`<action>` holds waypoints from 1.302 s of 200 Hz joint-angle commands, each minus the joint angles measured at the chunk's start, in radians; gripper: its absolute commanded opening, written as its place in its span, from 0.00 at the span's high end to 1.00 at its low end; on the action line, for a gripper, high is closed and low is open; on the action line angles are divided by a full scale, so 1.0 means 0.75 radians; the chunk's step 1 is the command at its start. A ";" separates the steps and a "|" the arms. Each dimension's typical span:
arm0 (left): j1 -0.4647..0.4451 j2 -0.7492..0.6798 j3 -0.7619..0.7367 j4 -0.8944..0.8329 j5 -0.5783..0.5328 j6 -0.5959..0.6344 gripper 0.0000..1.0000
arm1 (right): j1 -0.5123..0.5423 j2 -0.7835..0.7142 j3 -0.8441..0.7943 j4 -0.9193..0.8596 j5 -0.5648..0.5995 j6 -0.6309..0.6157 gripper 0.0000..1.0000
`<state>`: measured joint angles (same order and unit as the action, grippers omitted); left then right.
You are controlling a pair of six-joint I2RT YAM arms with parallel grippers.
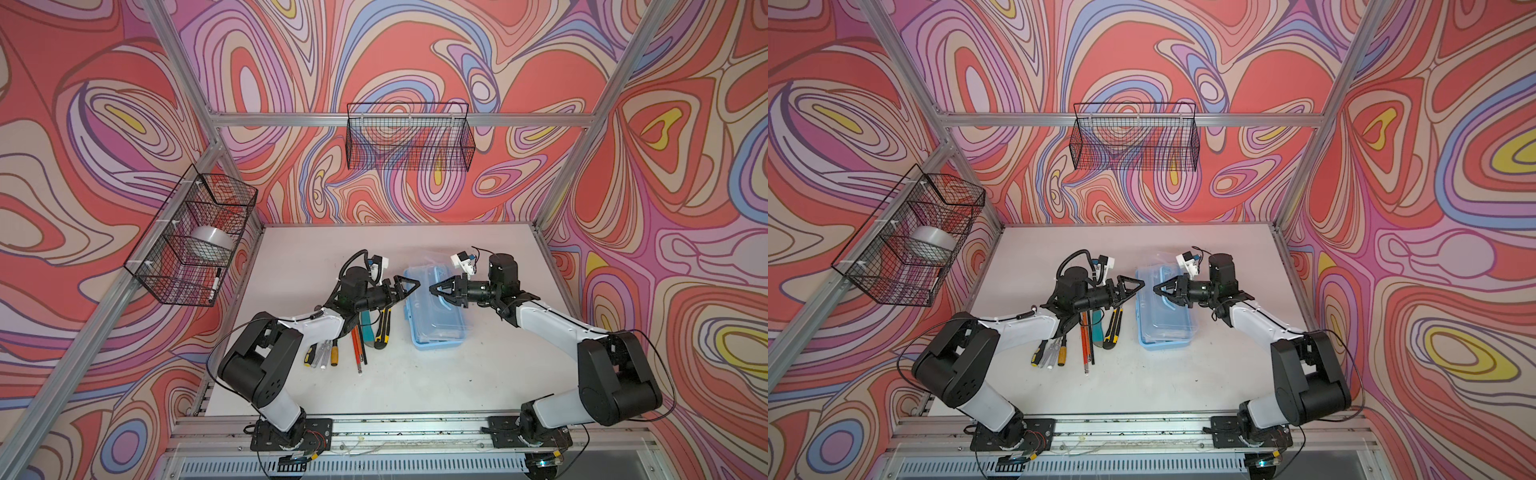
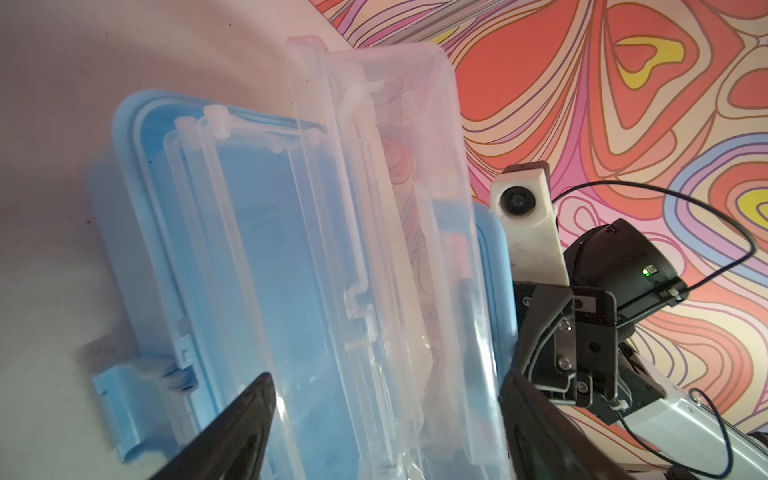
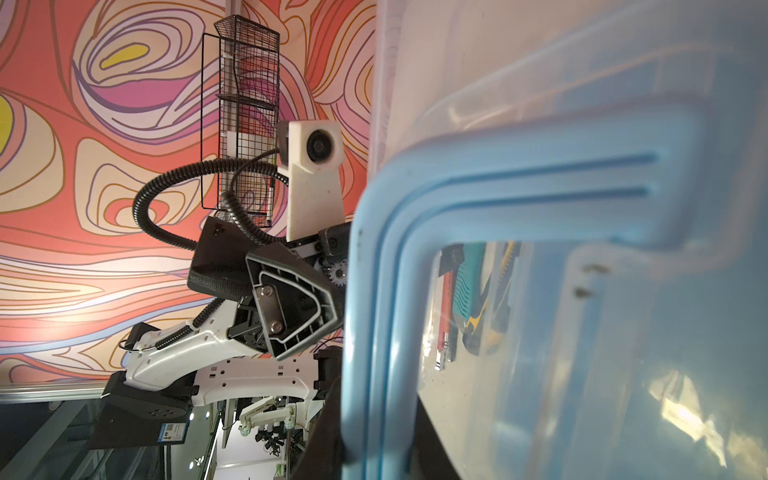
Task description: Pack the tool kit
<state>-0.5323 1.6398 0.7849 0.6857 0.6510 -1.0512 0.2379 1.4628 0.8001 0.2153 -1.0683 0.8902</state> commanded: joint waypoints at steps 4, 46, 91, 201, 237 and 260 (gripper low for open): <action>-0.018 0.033 0.053 0.063 0.028 -0.012 0.15 | 0.002 0.015 0.007 0.122 -0.056 -0.016 1.00; -0.026 0.084 0.094 0.132 0.047 -0.052 0.16 | 0.002 0.045 0.005 0.137 -0.060 -0.014 1.00; -0.031 0.149 0.175 0.152 0.061 -0.063 0.16 | 0.003 0.016 0.040 -0.014 0.016 -0.091 0.59; -0.052 0.148 0.305 0.033 0.056 -0.018 0.17 | 0.000 -0.303 0.403 -1.119 0.894 -0.586 0.19; -0.116 0.253 0.486 -0.020 0.088 -0.026 0.17 | -0.004 -0.478 0.488 -1.323 1.284 -0.601 0.18; -0.152 0.356 0.624 -0.002 0.110 -0.081 0.17 | -0.006 -0.548 0.465 -1.348 1.308 -0.592 0.18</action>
<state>-0.6167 1.8355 1.1568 0.6693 0.6998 -1.0863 0.2363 1.0863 1.1568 -0.6846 -0.2382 0.4671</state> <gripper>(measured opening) 0.832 0.819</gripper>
